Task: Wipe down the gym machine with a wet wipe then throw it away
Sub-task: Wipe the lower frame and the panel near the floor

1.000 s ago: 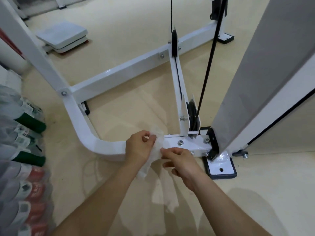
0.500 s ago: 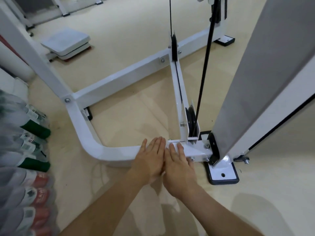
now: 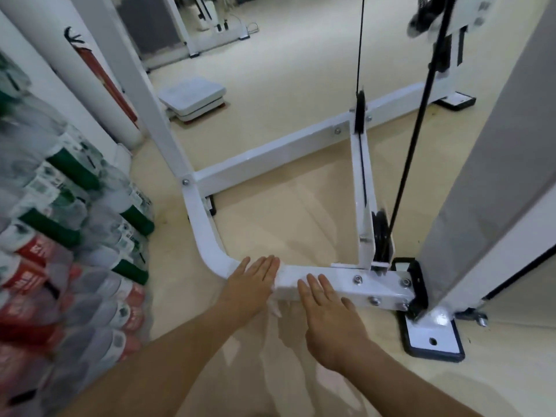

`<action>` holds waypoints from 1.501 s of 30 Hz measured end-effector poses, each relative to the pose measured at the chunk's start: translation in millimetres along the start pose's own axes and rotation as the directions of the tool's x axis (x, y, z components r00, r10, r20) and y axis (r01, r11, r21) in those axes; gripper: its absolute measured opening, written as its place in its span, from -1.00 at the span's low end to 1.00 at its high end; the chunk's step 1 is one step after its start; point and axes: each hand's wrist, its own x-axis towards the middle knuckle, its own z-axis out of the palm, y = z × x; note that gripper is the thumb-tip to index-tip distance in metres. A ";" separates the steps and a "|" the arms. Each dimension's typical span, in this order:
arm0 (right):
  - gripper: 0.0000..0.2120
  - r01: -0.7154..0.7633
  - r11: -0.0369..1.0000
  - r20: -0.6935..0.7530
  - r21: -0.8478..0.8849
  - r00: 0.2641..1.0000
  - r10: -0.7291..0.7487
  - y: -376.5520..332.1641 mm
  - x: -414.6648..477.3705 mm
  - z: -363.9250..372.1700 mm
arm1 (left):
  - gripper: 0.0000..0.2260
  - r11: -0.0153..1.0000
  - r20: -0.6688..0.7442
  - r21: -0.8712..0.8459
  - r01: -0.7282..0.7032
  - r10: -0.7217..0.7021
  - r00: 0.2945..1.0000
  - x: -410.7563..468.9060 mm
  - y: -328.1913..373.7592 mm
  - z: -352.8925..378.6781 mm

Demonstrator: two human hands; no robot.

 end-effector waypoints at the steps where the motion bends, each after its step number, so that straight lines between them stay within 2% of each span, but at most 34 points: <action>1: -0.25 0.014 1.000 -0.008 -0.005 1.000 -0.014 -8.9 8.0 4.1 | -0.53 1.000 -0.027 0.011 -0.014 0.014 1.000 -5.6 -15.1 6.9; 6: -0.28 0.047 0.997 -0.006 -0.065 0.999 -0.047 -48.7 47.9 19.5 | -0.28 0.999 -0.016 -0.006 0.050 -0.050 0.999 -20.9 -80.9 36.9; 9: -0.29 0.056 0.993 0.025 -0.104 0.998 -0.053 -64.5 69.5 18.2 | -0.25 0.998 -0.007 -0.037 0.055 -0.055 0.998 -19.2 -107.3 46.3; 13: -0.26 0.084 0.985 0.052 -0.150 0.996 -0.077 -81.5 96.4 12.9 | -0.20 0.999 0.037 0.031 -0.008 0.007 0.999 -9.0 -146.8 50.8; 16: -0.24 0.123 0.978 0.064 -0.166 0.991 -0.114 -96.2 114.3 11.8 | -0.17 0.998 0.113 0.031 0.049 -0.052 0.992 0.2 -170.8 51.9; 20: -0.25 0.110 0.994 0.017 0.003 0.994 -0.110 -109.3 136.0 8.0 | -0.22 0.983 0.149 -0.090 0.159 -0.145 0.978 5.5 -150.0 44.5; 24: -0.27 0.146 0.972 -0.026 0.184 0.989 -0.144 -109.2 164.2 0.5 | -0.29 0.969 0.127 -0.227 0.094 -0.066 0.990 0.7 -96.3 45.8; 27: -0.34 0.173 0.944 -0.037 0.282 0.985 -0.169 -107.8 172.2 -2.8 | -0.23 0.931 0.096 -0.329 0.157 -0.133 0.987 -2.0 -91.2 51.7; 30: -0.38 0.270 0.912 -0.066 0.309 0.963 -0.262 -109.2 171.1 0.5 | -0.21 0.831 0.068 -0.478 0.285 -0.289 0.955 -16.5 -97.2 63.0; 33: -0.36 0.350 0.913 -0.073 0.209 0.937 -0.342 -112.8 178.5 7.6 | -0.24 0.665 0.018 -0.676 0.316 -0.414 0.910 -30.4 -95.0 81.4; 34: -0.35 0.335 0.928 -0.055 0.163 0.942 -0.330 -112.2 181.7 10.3 | -0.26 0.548 -0.001 -0.769 0.328 -0.514 0.858 -35.9 -92.3 84.1; 36: -0.38 0.303 0.952 -0.012 0.043 0.953 -0.303 -111.8 188.0 13.5 | -0.40 0.289 -0.011 -0.906 0.308 -0.745 0.667 -45.5 -86.9 83.9; 37: -0.37 0.296 0.955 0.000 -0.004 0.955 -0.296 -112.5 190.3 13.9 | -0.50 0.280 -0.069 -0.919 0.278 -0.808 0.585 -49.0 -82.2 82.3; 38: -0.35 0.290 0.957 0.006 -0.023 0.957 -0.290 -113.9 193.6 14.1 | -0.59 0.369 -0.173 -0.888 0.274 -0.820 0.545 -50.7 -76.4 80.9; 39: -0.33 0.282 0.959 0.016 -0.009 0.959 -0.282 -115.0 197.8 12.9 | -0.64 0.470 -0.265 -0.843 0.261 -0.786 0.559 -51.0 -69.4 82.5; 40: -0.36 0.266 0.964 0.036 0.025 0.963 -0.267 -115.0 203.5 11.9 | -0.66 0.550 -0.323 -0.801 0.239 -0.731 0.601 -49.0 -62.9 85.2; 41: -0.39 0.246 0.967 0.062 0.066 0.966 -0.250 -115.2 209.4 10.0 | -0.66 0.588 -0.328 -0.776 0.228 -0.685 0.651 -45.2 -59.8 87.8; 43: -0.40 0.191 0.972 0.093 0.135 0.974 -0.204 -116.4 218.3 9.1 | -0.61 0.599 -0.263 -0.760 0.251 -0.638 0.724 -35.9 -66.8 91.9; 45: -0.43 0.132 0.979 0.039 0.154 0.989 -0.140 -117.3 223.8 11.8 | -0.58 0.607 -0.168 -0.732 0.308 -0.599 0.783 -29.3 -83.6 92.8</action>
